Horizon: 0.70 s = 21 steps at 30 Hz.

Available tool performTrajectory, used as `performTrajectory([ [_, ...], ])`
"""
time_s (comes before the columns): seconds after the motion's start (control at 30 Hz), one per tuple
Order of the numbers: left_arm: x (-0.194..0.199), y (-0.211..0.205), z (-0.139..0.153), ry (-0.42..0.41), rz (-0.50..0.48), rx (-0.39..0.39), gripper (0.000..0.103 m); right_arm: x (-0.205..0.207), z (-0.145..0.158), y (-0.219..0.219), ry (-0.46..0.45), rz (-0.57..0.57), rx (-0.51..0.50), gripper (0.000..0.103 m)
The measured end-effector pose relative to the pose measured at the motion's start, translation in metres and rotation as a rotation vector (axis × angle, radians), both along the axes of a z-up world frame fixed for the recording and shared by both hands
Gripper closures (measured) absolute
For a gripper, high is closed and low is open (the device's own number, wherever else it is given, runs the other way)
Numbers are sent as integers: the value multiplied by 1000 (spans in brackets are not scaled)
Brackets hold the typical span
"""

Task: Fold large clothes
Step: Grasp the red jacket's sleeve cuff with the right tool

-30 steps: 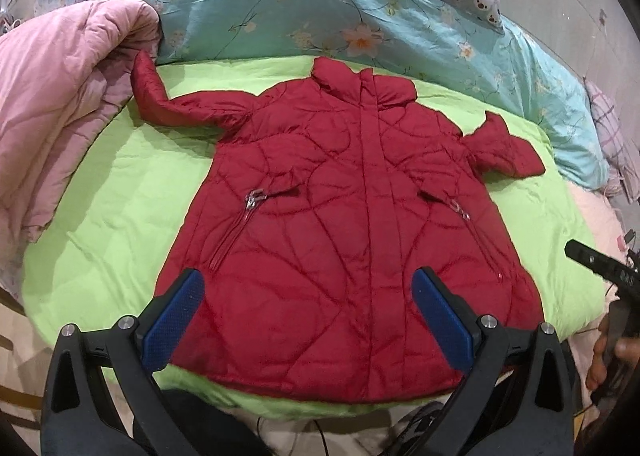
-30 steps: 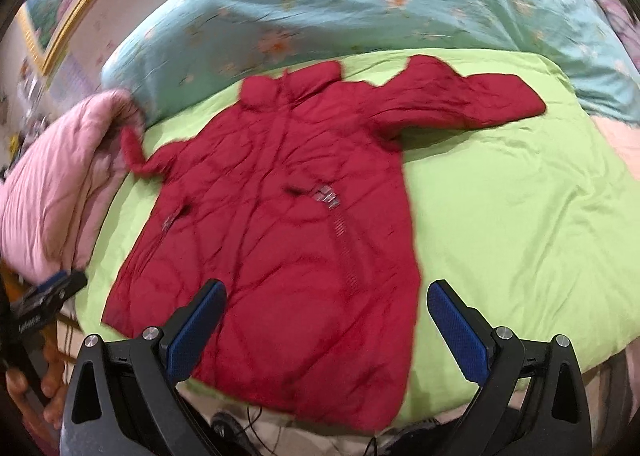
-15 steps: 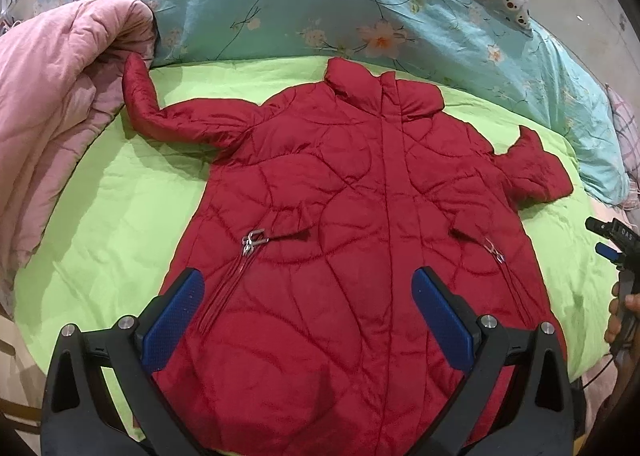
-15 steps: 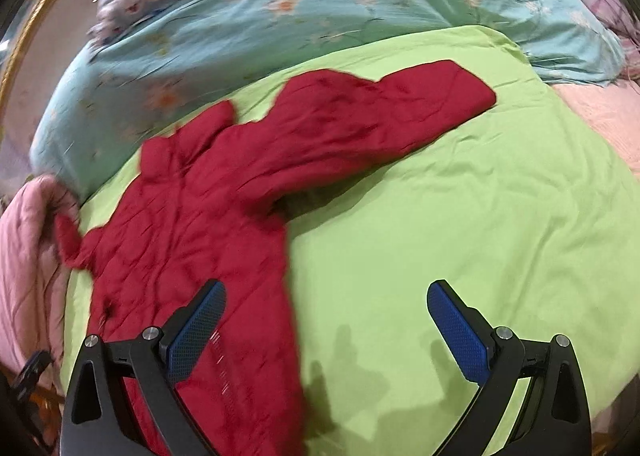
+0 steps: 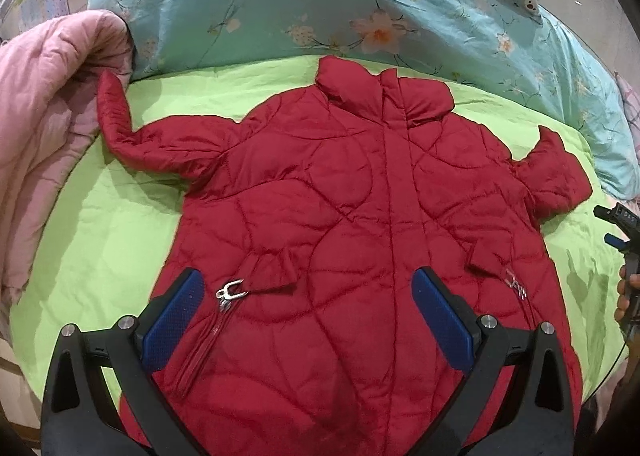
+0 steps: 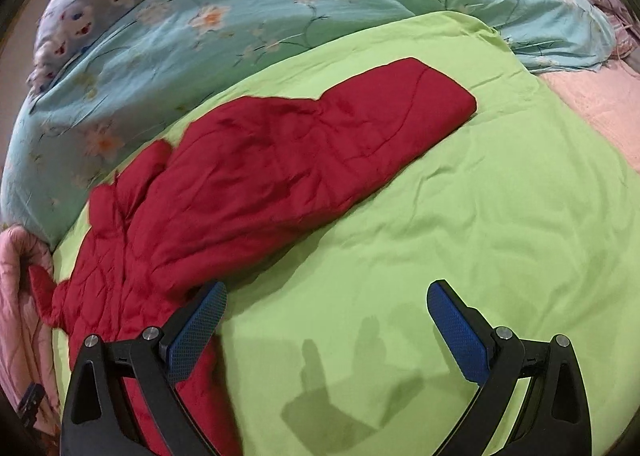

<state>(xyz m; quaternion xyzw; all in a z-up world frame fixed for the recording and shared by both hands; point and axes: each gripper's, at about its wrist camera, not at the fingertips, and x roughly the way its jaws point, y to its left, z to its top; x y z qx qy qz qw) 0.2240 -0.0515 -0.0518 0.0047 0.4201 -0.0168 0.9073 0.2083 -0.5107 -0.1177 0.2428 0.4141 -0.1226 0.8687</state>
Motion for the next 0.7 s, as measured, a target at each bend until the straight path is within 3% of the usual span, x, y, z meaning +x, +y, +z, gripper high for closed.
performTrajectory([
  [0.33,38,-9,-14,31,5,-32,0,43,-12,-64,-44,-92,45,4],
  [0.53,52,-14,-26,55,0,-28,0,70,-38,-109,-27,-185,112,17],
  [0.7,62,-16,-36,72,-2,-22,0,79,-52,-127,-44,-225,126,22],
])
